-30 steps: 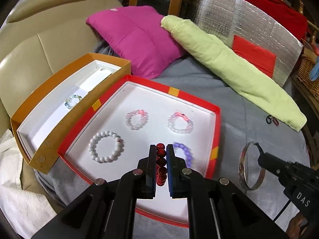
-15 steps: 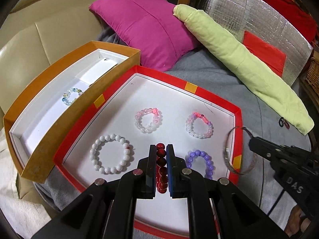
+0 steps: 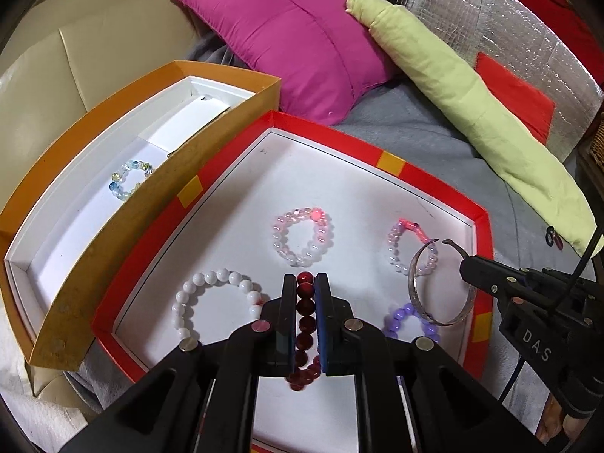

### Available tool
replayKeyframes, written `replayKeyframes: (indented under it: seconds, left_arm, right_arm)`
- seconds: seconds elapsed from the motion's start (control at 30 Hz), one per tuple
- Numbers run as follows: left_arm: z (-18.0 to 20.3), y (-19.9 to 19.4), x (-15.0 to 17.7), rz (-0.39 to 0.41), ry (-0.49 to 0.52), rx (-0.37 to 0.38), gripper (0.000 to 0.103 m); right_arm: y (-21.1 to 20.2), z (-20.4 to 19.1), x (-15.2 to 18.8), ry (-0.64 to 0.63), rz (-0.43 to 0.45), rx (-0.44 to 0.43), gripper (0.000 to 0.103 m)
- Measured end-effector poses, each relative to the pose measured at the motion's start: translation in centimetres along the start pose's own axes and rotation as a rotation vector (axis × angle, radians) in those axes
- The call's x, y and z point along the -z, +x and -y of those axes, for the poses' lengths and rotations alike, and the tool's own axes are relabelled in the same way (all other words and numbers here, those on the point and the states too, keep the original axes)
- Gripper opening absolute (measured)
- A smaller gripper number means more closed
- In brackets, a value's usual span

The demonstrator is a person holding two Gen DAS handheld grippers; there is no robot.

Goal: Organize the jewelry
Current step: 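Lower both items into the tray and open both tools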

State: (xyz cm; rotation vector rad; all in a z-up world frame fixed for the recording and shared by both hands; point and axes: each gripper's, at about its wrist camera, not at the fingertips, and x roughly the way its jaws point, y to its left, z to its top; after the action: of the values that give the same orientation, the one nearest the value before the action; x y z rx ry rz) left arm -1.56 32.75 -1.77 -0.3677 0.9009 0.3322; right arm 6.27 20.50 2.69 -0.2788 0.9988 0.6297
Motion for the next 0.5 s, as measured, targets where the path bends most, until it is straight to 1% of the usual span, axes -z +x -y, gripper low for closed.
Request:
replayKeyframes:
  seconds: [0.5]
  left_arm:
    - [-0.5,2.5,-1.0,-0.029,0.008,-0.011,0.010]
  right_arm:
    - [3.7,-0.5,-1.8,-0.025,-0.061,0.018,0.004]
